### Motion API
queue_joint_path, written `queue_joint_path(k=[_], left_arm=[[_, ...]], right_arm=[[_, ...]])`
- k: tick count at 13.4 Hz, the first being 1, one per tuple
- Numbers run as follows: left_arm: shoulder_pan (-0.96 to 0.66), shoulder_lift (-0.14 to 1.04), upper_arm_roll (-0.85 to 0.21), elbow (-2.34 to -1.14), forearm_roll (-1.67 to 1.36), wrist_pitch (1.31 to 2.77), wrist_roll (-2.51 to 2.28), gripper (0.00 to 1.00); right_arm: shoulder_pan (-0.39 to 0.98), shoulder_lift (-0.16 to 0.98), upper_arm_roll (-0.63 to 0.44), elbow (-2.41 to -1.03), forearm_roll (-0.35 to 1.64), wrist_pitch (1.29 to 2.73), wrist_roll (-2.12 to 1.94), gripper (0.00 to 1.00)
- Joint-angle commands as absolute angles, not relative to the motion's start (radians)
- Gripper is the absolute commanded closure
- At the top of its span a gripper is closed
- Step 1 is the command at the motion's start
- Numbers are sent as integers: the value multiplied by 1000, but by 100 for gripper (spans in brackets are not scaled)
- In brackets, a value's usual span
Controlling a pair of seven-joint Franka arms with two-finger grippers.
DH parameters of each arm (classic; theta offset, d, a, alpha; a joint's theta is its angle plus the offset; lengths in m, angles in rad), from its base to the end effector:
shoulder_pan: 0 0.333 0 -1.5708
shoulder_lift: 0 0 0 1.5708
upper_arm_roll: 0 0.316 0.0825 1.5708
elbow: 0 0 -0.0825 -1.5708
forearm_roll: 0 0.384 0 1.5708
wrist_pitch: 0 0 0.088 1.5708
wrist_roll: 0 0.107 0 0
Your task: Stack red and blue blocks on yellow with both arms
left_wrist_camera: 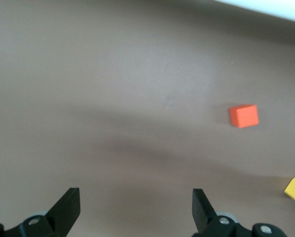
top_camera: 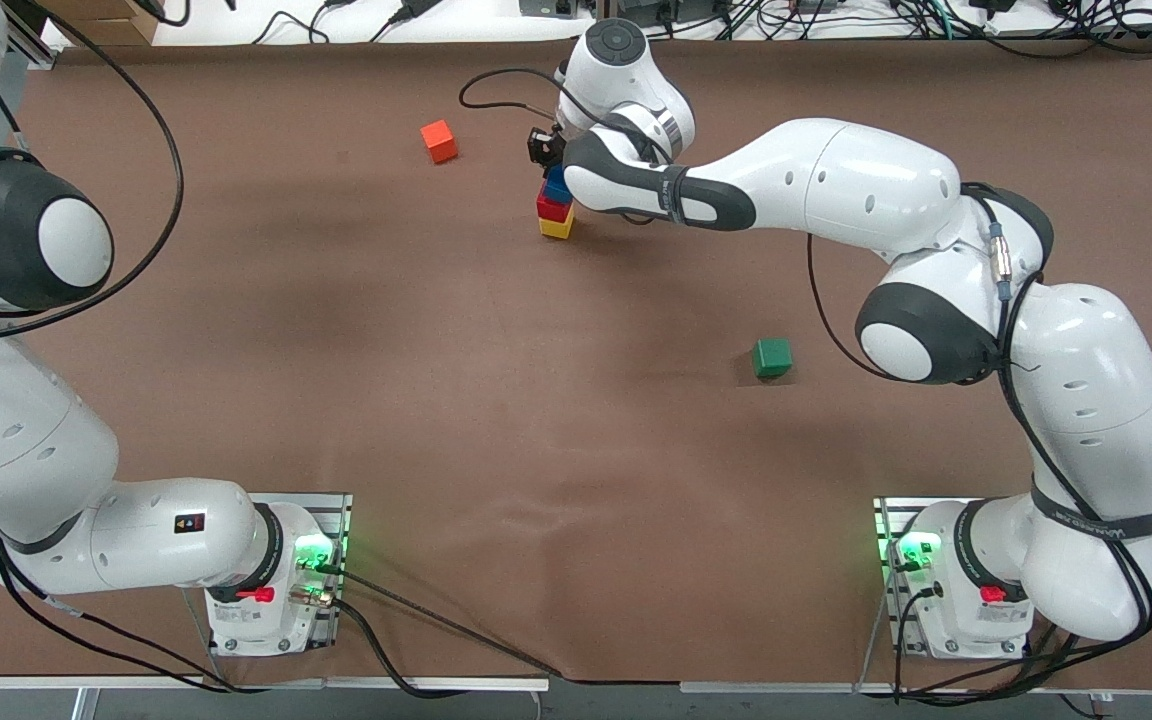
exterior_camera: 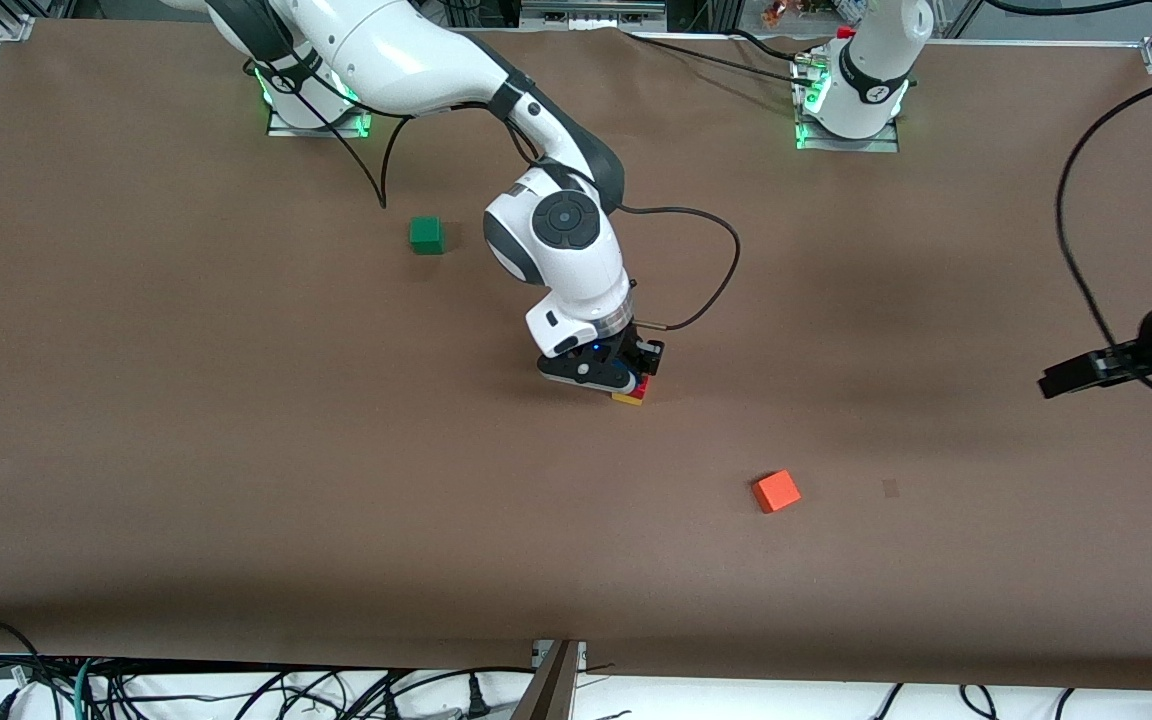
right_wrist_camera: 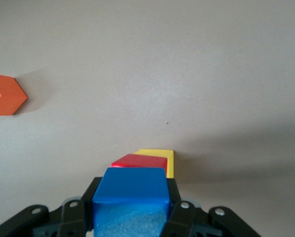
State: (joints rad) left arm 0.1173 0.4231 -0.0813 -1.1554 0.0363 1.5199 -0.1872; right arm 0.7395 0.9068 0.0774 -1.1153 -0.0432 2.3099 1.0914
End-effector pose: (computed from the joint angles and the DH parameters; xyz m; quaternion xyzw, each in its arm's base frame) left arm 0.6698 0.0404 0.5555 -0.9930 -0.1148 0.0285 0.0035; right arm 0.5607 0.5651 0.2931 -0.9792 0.1423 -0.0753 0.1238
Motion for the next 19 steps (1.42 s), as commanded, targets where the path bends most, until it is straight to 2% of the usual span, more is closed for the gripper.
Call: queue_joint_path(k=[1,5,7,11,12,13,19], left_arm=[[133,405,-100,-1166,35,1471,-153,0],[130,379,-103,-1177,34,1385,-152,0],[133,289,-101,-1286,3,1391,-152,0],[121,190,-100,-1437,2,1472,-152,0],[120,178,-100,-1463,2,1486,-152,0],[121,189,-100,-1456,2,1482,-150,0],[126,201,-101,-1450,0,1486,-150,0]], right_arm=[[752,910,69,-1103,-63,2319,1121,52],[752,910,69,-1103,-63,2319,1123,42],[750,910,69,-1103,-63,2322,1121,41],[750,910,69,-1101,-61,2333,1123,40],[750,910,69,-1101,-61,2333,1123,28],[749,910,69,-1101,-61,2335,1123,2],[721,870,66,-1098,-52,2295,1120,0]])
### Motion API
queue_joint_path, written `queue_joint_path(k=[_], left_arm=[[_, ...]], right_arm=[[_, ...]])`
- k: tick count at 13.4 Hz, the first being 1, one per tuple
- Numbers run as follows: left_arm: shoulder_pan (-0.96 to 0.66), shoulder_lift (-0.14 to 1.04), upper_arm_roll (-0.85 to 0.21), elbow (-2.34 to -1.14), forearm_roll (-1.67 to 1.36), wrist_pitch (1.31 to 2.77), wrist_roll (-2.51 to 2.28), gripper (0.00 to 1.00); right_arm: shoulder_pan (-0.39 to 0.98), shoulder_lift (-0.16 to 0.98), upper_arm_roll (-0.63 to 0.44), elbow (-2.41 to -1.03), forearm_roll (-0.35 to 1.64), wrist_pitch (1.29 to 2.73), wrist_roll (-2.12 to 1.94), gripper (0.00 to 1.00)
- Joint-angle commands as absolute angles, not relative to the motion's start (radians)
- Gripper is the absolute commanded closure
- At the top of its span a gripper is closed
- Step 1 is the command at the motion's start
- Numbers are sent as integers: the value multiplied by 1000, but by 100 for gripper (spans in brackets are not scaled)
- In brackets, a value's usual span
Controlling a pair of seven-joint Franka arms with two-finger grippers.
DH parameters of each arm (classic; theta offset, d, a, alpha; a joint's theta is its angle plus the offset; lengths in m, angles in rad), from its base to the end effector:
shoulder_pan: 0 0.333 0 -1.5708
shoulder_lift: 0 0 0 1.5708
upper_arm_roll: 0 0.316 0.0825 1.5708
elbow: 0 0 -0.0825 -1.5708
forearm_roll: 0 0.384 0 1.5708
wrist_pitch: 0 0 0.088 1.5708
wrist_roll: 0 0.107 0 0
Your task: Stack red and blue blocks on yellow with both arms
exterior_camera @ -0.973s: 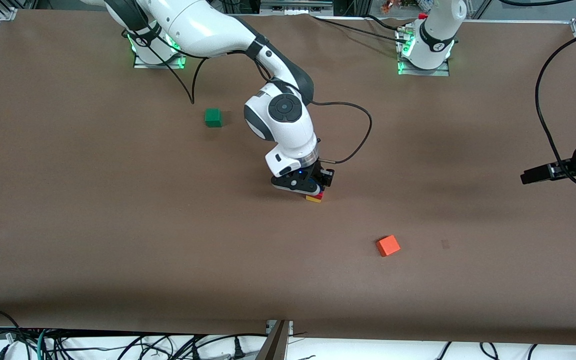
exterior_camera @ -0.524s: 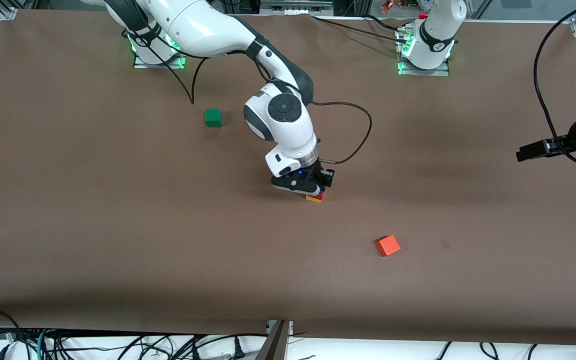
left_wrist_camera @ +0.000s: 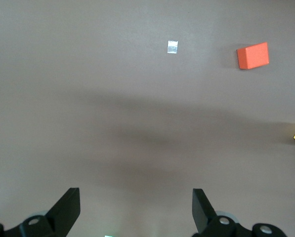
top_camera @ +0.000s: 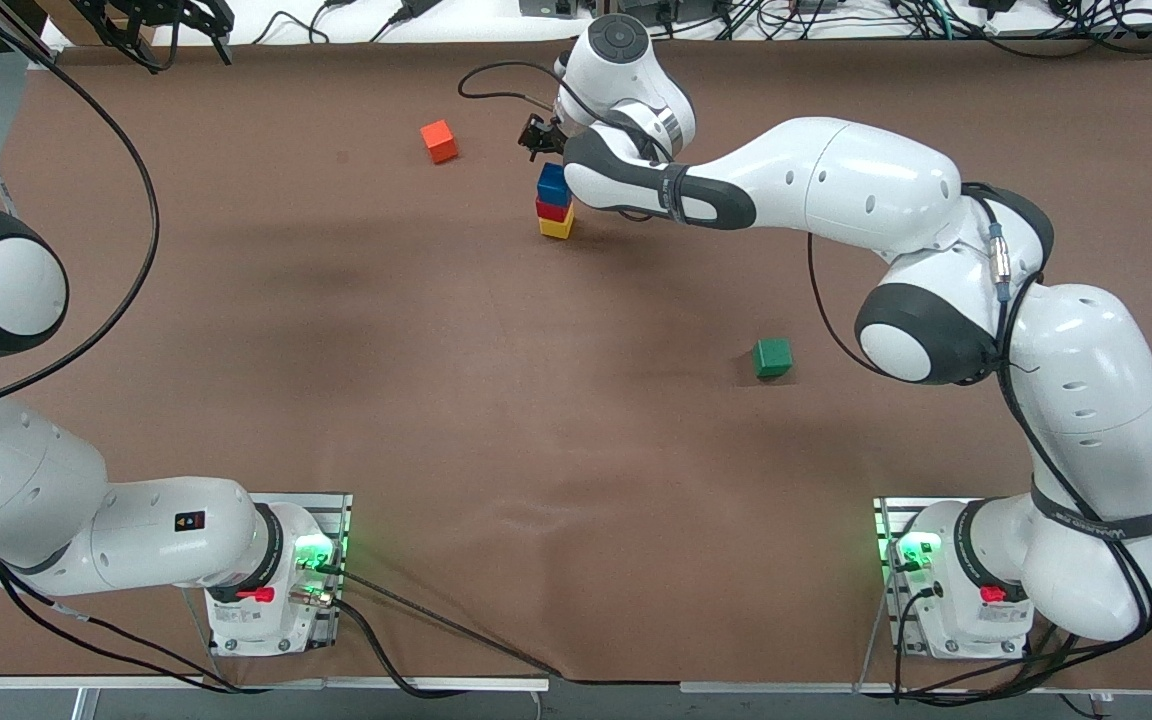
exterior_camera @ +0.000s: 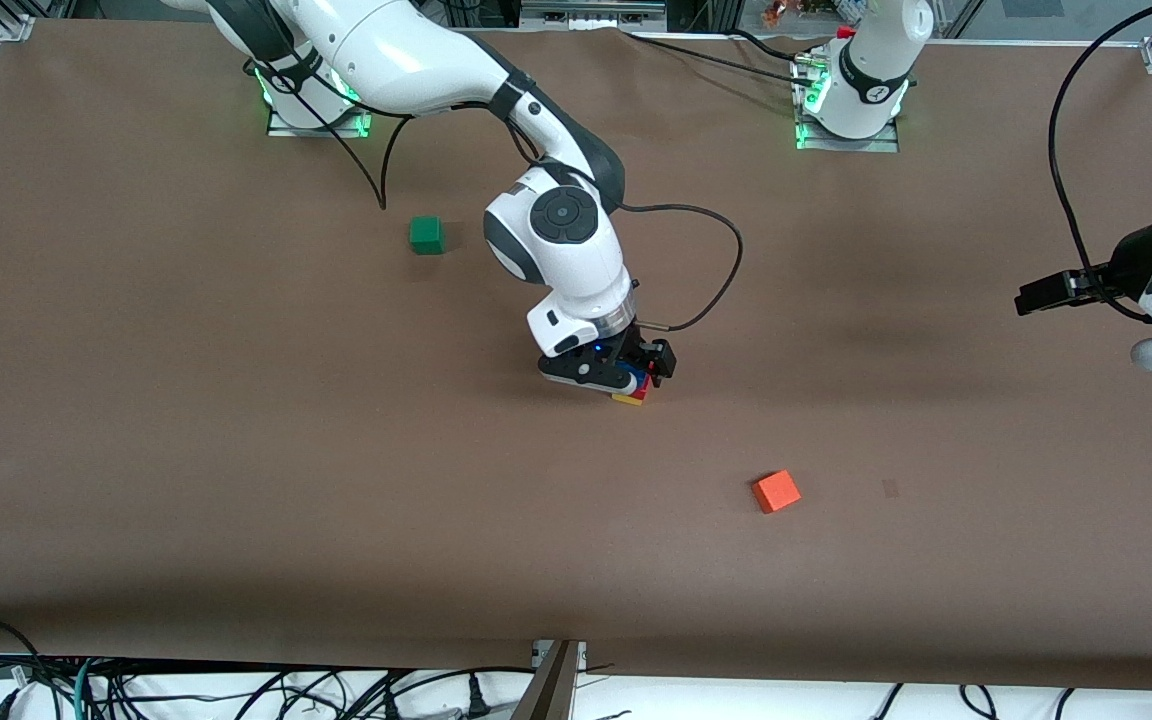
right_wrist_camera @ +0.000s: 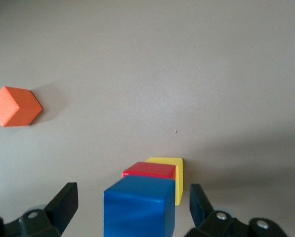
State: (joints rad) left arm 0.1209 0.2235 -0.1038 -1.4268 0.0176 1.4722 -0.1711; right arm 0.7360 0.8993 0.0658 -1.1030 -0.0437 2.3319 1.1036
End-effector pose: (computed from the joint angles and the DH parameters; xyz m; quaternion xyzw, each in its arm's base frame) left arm 0.6070 0.0191 0.5543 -0.9916 -0.0939 0.0883 0.0041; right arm 0.5700 0.5613 0.3074 -0.9744 0.1524 -0.0912 0.1374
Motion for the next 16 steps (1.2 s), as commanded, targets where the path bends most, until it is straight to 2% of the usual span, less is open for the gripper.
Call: queue_joint_path(k=[1,6,12,16], left_arm=[[126,204,-101,-1445,0,1486,-150,0],[127,210,-101,-1434,2,1486,-150,0],[129,212,-101,-1434,0,1486,-150,0],[123,212,-101,-1434,6,1486,-150,0]], right_arm=[[700,850,67,-1098,-52,2266,1117,0],[556,661,69,-1141,-40,2019,1054,0],[385,379,43,-1314,63,1768,720,0],[304,120,2,-1567,71,1701,490,0]])
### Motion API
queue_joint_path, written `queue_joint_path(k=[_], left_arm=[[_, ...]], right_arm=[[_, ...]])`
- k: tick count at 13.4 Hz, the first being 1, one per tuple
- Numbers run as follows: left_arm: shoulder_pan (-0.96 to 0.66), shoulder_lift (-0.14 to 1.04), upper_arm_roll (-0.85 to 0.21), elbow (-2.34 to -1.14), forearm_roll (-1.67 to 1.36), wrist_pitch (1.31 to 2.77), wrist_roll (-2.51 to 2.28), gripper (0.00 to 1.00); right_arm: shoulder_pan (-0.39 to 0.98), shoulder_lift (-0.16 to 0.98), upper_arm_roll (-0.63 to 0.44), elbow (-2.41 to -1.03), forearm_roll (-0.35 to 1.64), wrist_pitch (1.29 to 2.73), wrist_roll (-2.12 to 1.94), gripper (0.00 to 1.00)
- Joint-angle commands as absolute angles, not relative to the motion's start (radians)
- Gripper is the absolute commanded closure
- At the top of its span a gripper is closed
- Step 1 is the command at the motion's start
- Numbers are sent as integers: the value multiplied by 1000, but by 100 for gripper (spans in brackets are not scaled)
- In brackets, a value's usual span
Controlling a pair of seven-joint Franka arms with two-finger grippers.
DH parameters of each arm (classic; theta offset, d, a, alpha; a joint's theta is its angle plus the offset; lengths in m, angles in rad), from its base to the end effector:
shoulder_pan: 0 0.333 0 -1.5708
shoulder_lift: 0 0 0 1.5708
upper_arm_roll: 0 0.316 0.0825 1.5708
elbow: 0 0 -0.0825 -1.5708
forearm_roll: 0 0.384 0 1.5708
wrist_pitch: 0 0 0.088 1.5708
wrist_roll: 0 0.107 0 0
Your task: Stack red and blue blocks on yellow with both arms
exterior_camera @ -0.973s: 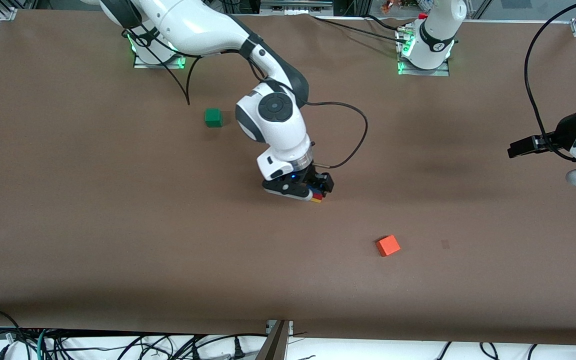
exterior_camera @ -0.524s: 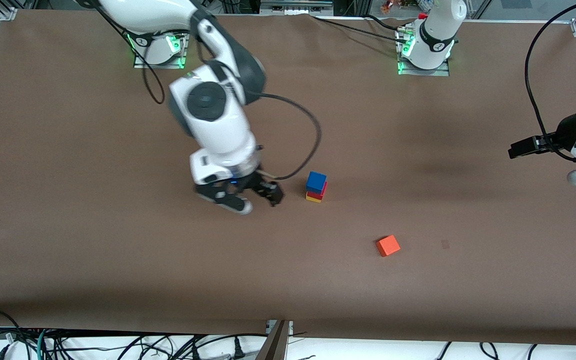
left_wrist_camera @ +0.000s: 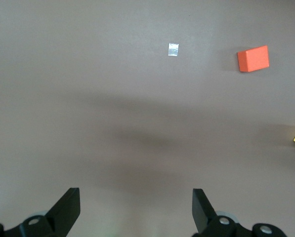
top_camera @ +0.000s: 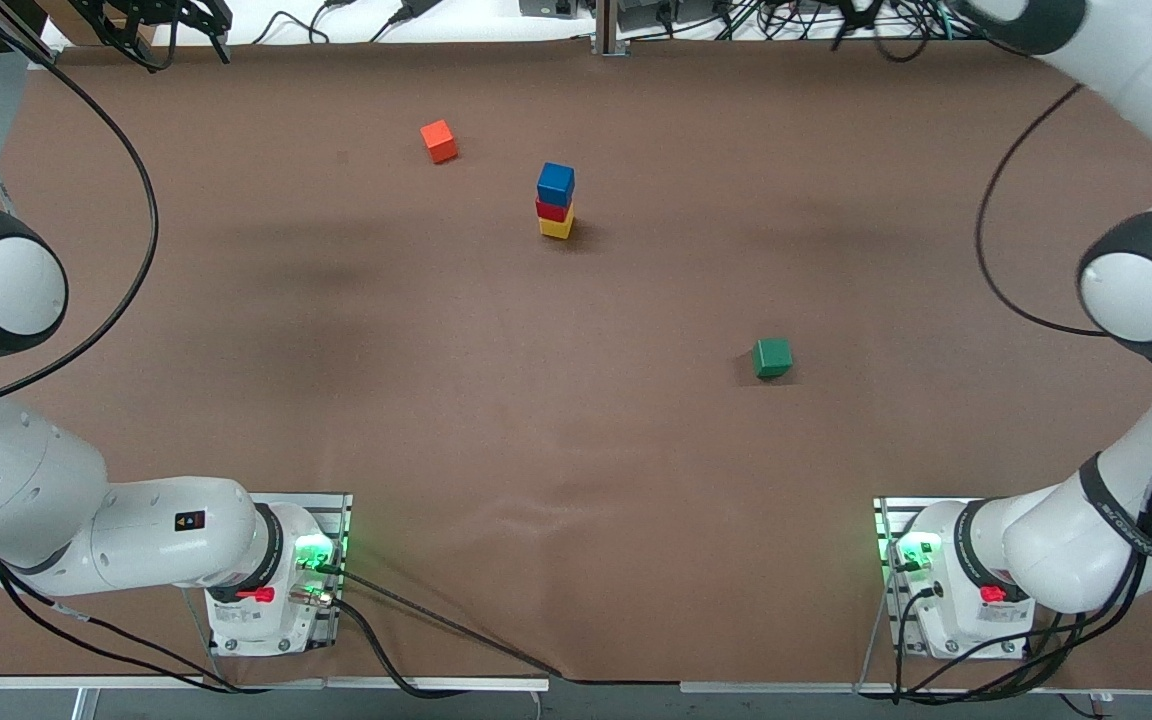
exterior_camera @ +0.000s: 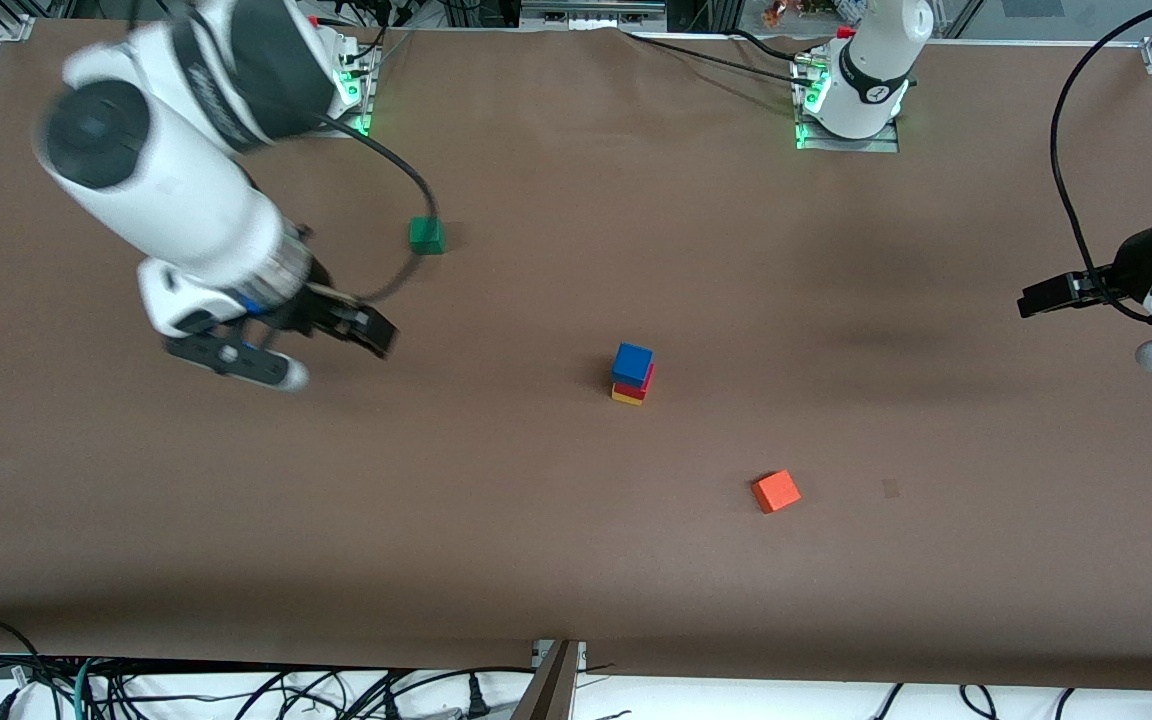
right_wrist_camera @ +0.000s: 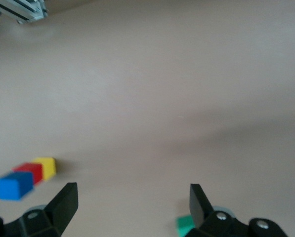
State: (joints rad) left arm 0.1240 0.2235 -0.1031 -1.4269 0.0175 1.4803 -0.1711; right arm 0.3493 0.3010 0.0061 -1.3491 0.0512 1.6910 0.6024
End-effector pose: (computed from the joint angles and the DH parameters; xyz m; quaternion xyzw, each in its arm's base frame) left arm 0.6079 0.0213 0.5548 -0.9918 -0.0959 0.0843 0.0036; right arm 0.6117 0.2317 0.5590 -0.9915 0.1258 -0.0060 0.0328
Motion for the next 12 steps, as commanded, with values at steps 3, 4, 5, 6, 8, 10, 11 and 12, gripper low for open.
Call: queue_joint_path(k=[3,4,5,6,8,10,11,12], left_arm=[[118,212,-101,-1433,14,1486,-150,0],[118,212,-101,-1433,14,1486,-150,0],[117,212,-101,-1433,14,1486,-150,0],[117,212,-101,-1433,14,1486,-150,0],[115,212,-101,-1433,15,1486,-150,0],[114,212,-101,-1433,15,1486,-152,0],[114,212,-101,-1433,17,1486,-152,0],[114,212,-103,-1433,23,1486,-152,0]], right_arm=[[281,-46,-64,-1702,71,1651,332,0],[279,-67,-86,-1707,71,1620,281,0],[281,-71,-118,-1701,71,1596,244,0],[281,-74,-127,-1698,69,1589,203,0],[281,-71,-146,-1695,66,1588,137,0],[281,-66,-158,-1683,58,1588,106,0],[281,-66,-167,-1681,54,1588,89,0],[279,-63,-169,-1675,52,1589,77,0]])
